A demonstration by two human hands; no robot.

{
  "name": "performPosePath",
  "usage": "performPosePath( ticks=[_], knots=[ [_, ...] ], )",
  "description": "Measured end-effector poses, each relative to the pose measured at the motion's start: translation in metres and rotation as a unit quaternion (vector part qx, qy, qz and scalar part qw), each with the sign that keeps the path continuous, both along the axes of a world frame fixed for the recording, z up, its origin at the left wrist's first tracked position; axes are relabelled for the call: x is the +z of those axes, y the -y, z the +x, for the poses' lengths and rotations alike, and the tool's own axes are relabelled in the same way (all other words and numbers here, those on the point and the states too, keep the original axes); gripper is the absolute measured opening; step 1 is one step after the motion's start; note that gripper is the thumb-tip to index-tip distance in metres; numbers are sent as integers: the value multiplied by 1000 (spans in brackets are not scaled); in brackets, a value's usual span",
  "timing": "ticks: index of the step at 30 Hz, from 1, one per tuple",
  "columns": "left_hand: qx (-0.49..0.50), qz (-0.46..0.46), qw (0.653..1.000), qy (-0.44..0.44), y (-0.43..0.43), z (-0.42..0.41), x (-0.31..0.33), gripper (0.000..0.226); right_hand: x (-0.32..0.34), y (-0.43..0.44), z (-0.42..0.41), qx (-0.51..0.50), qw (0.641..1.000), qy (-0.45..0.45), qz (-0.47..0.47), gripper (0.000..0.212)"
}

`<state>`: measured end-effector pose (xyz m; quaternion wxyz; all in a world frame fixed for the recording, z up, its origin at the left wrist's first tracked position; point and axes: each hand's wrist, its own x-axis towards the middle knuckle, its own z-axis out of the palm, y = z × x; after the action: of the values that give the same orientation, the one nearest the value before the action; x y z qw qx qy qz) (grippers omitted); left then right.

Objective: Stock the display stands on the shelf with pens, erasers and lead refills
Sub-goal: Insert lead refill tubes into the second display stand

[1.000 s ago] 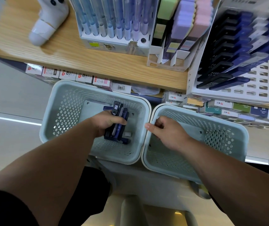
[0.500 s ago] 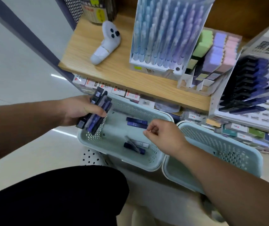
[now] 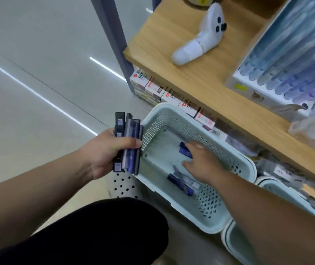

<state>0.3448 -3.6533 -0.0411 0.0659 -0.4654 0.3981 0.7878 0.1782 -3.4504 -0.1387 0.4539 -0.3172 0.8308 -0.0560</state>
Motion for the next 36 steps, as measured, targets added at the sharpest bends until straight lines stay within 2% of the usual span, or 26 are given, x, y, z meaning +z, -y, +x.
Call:
performPosePath(
  ticks=[5,8,11,18,22,26,31,36],
  knots=[
    [39,19,999,-7,3,1,-5,30,-23,5,3,25,1000,-15,-4,73],
    [39,4,999,-1,0,4,-7,33,-27,7,8,31,998,-48,40,68],
    [47,6,999,-7,0,5,-7,30,-32,3,11,82,990,-83,80,62],
    [43,-9,998,-34,-4,5,-11,23,-29,-9,11,96,984,-74,131,91],
    [69,-11,997,-30,-7,3,-12,21,-33,-1,13,149,977,-85,129,94],
    [68,-2,997,-32,-7,4,-10,21,-34,10,12,135,976,-61,158,97],
    [74,-4,997,-32,-7,4,-10,18,-33,-2,13,142,979,-88,118,88],
    [81,-17,996,-30,-10,4,-10,19,-28,-17,17,122,982,-107,102,67]
  ],
)
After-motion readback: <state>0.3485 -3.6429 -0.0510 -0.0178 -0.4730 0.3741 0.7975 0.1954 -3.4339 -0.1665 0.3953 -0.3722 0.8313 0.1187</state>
